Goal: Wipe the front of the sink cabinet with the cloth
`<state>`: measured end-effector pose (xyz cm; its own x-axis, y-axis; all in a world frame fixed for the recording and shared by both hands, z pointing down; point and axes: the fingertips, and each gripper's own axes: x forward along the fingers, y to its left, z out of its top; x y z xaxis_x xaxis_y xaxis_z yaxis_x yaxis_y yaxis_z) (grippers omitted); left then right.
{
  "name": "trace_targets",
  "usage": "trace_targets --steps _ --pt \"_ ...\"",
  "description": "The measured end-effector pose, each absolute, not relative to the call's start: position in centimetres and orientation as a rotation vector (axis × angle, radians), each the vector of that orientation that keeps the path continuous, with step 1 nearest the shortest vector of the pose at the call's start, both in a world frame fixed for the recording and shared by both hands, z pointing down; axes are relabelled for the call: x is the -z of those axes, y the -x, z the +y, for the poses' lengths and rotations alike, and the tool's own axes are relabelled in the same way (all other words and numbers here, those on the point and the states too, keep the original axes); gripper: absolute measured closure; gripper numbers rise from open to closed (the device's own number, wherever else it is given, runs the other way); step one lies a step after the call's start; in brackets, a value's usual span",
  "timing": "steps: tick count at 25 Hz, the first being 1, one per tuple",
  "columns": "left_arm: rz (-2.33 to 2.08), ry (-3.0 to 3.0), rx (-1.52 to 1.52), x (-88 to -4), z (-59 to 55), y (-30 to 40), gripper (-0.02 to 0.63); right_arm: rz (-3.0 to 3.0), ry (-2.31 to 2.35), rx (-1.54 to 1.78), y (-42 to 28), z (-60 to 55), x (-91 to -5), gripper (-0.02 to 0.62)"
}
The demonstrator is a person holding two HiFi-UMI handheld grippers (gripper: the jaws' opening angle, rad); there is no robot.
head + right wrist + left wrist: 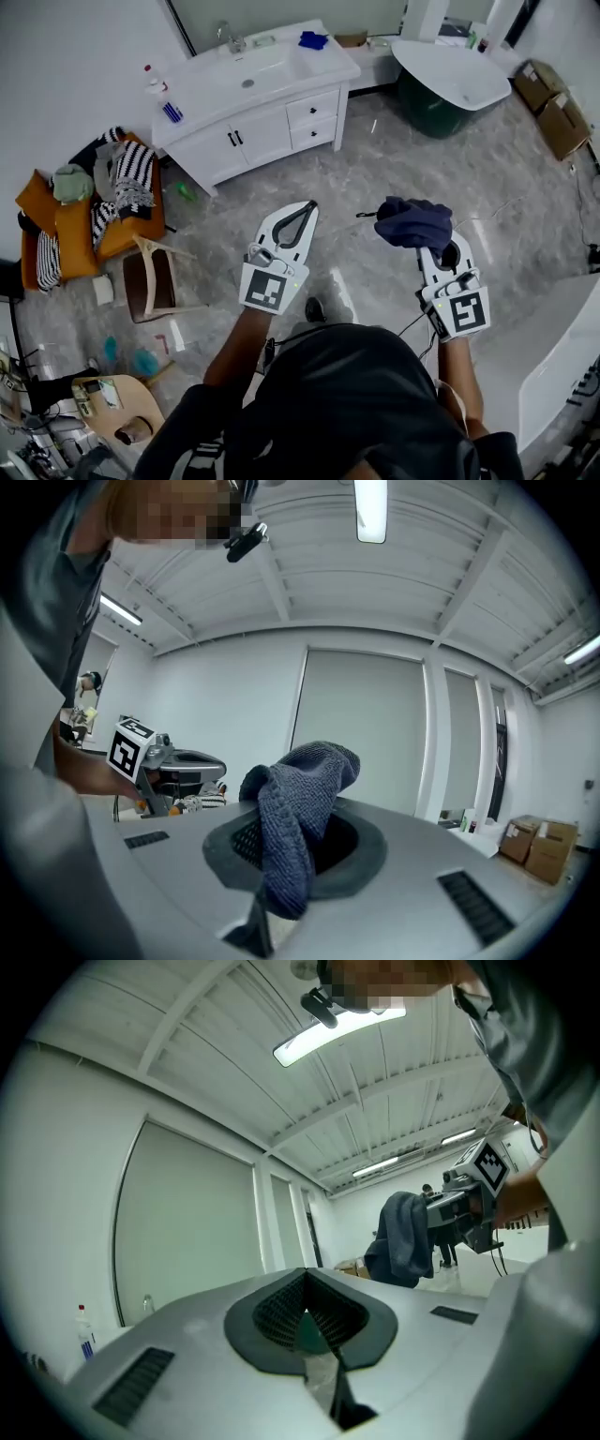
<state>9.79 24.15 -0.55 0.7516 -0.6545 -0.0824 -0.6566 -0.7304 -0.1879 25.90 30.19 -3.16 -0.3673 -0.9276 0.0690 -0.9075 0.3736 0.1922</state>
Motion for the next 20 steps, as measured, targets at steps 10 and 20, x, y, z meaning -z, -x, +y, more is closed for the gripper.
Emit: trace_targets --steps 10,20 --pt "1.068 2.778 -0.095 0.1 17.1 -7.0 0.602 -2.396 -1.623 0.117 -23.2 24.9 2.7 0.557" --pt "1.126 2.769 0.041 -1.9 11.7 -8.3 0.602 -2.452 -1.569 0.047 -25.3 17.2 0.5 0.557"
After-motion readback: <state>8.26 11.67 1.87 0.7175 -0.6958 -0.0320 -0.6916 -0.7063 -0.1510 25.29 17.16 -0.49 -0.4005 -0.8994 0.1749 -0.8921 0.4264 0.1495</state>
